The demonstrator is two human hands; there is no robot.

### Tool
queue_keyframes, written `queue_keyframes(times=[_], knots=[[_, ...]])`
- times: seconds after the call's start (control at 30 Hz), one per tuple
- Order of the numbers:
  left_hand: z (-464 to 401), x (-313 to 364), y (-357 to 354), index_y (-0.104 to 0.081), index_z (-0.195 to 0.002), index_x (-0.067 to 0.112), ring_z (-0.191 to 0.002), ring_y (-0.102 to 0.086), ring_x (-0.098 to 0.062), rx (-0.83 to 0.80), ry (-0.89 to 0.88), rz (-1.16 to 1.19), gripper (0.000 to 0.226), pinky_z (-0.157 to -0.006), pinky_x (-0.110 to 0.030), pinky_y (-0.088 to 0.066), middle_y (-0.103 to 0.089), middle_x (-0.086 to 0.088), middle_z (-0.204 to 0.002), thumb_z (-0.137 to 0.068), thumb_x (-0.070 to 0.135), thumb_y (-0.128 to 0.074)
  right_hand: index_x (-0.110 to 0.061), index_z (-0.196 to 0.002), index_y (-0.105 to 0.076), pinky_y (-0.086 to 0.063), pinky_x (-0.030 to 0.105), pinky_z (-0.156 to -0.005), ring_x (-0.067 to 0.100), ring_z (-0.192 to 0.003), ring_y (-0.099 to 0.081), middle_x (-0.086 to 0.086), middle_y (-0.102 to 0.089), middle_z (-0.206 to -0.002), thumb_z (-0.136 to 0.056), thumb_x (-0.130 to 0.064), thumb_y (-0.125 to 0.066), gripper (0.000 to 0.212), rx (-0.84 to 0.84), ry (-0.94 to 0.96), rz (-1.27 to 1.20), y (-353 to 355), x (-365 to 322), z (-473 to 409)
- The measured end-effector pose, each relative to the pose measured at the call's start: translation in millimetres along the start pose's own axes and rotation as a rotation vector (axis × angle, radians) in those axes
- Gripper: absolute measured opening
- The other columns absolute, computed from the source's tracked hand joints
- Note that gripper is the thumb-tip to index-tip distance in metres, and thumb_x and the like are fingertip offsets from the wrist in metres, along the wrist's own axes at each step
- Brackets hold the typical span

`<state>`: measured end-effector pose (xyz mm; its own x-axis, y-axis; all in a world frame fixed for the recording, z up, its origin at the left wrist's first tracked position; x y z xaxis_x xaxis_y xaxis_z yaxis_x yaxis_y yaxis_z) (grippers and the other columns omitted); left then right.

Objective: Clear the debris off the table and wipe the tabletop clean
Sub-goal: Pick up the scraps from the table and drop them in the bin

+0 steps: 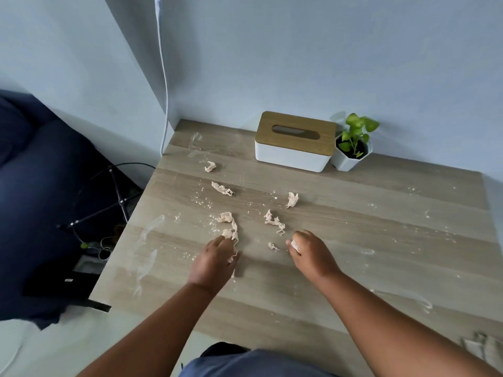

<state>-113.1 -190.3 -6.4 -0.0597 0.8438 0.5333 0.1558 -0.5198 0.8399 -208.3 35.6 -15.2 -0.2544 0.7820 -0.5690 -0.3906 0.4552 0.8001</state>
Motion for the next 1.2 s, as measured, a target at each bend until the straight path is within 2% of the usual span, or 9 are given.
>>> queue_keyframes(times=[0.2, 0.33, 0.47, 0.6, 0.7, 0.83, 0.93, 1.1, 1.2], knots=[[1, -15, 10, -0.040, -0.075, 0.017, -0.065, -0.054, -0.039, 0.081, 0.338, 0.120, 0.040, -0.056, -0.038, -0.039, -0.049, 0.000, -0.075, -0.094, 0.019, -0.074, -0.007, -0.106, -0.045, -0.049, 0.043, -0.061, 0.038, -0.068, -0.062, 0.015, -0.066, -0.083, -0.106, -0.020, -0.054, 0.016, 0.006, -0.040, -0.117, 3, 3, 4], [7, -27, 8, -0.040, -0.083, 0.017, -0.082, -0.072, -0.036, 0.041, 0.538, 0.267, 0.029, -0.064, -0.050, -0.057, -0.073, -0.006, -0.083, -0.095, 0.012, -0.066, -0.022, -0.118, -0.046, -0.049, 0.030, -0.047, 0.024, -0.050, -0.061, 0.001, -0.068, -0.082, -0.107, -0.016, -0.050, 0.013, -0.067, -0.117, -0.254, -3, 11, 4], [6, -21, 16, -0.038, -0.084, 0.024, -0.060, -0.056, -0.027, 0.108, 0.552, 0.240, 0.036, -0.057, -0.042, -0.046, -0.059, 0.003, -0.063, -0.097, 0.036, -0.069, -0.023, -0.103, -0.053, -0.048, 0.035, -0.058, 0.028, -0.063, -0.064, 0.000, -0.069, -0.077, -0.106, -0.024, -0.055, 0.004, -0.046, -0.075, -0.167, -1, 15, 2], [1, -16, 21, -0.047, -0.086, 0.027, -0.070, -0.056, -0.007, 0.115, 0.513, 0.228, 0.037, -0.057, -0.030, -0.040, -0.060, 0.008, -0.073, -0.093, 0.062, -0.056, -0.013, -0.090, -0.054, -0.034, 0.033, -0.057, 0.010, -0.061, -0.050, -0.020, -0.055, -0.067, -0.101, -0.050, -0.060, 0.039, -0.055, -0.026, -0.097, 0, 12, 3], [-2, -14, 21, -0.048, -0.076, 0.023, -0.064, -0.051, -0.004, 0.086, 0.490, 0.154, 0.044, -0.053, -0.025, -0.035, -0.056, 0.006, -0.068, -0.093, 0.062, -0.061, -0.021, -0.080, -0.047, -0.032, 0.033, -0.056, 0.019, -0.065, -0.048, -0.008, -0.048, -0.068, -0.098, -0.066, -0.048, 0.049, -0.058, -0.036, -0.027, 2, 11, 5], [-8, -20, 21, -0.056, -0.079, 0.021, -0.069, -0.055, -0.010, 0.070, 0.456, 0.137, 0.027, -0.056, -0.020, -0.032, -0.059, 0.007, -0.078, -0.086, 0.028, -0.082, -0.023, -0.085, -0.046, -0.035, 0.034, -0.067, 0.026, -0.083, -0.057, -0.007, -0.051, -0.086, -0.109, -0.039, -0.042, 0.029, 0.001, -0.052, -0.070, 1, 12, 1], [-14, -24, 24, -0.059, -0.091, 0.019, -0.076, -0.057, -0.011, 0.051, 0.417, 0.166, 0.026, -0.066, -0.023, -0.036, -0.059, 0.003, -0.090, -0.084, 0.002, -0.077, -0.011, -0.101, -0.054, -0.044, 0.038, -0.074, 0.031, -0.096, -0.061, 0.001, -0.055, -0.101, -0.105, -0.012, -0.047, 0.008, -0.010, -0.076, -0.085, -3, 15, -6], [-26, -33, 34, -0.060, -0.103, 0.012, -0.085, -0.056, -0.020, 0.063, 0.395, 0.133, 0.013, -0.074, -0.031, -0.043, -0.055, -0.001, -0.102, -0.095, 0.008, -0.069, -0.006, -0.124, -0.060, -0.048, 0.039, -0.095, 0.028, -0.111, -0.059, 0.013, -0.057, -0.121, -0.102, -0.001, -0.046, 0.027, -0.061, -0.112, -0.108, -7, 13, -14], [-37, -34, 42, -0.056, -0.096, 0.019, -0.081, -0.054, -0.003, 0.096, 0.343, 0.147, 0.013, -0.069, -0.015, -0.038, -0.057, 0.000, -0.096, -0.098, 0.011, -0.067, -0.007, -0.123, -0.064, -0.048, 0.035, -0.094, 0.027, -0.109, -0.061, 0.013, -0.060, -0.119, -0.098, 0.006, -0.047, 0.032, -0.056, -0.116, -0.148, -10, 9, -16]])
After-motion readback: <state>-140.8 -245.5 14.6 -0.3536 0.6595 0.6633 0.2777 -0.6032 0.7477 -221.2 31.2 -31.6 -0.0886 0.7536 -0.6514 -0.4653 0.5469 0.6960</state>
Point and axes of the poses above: each hand's wrist, its own z-axis away from the middle knuckle, its own y-axis out of the back of the hand, x = y × z, the point moved 6 cm from there along -z, towards the middle knuckle
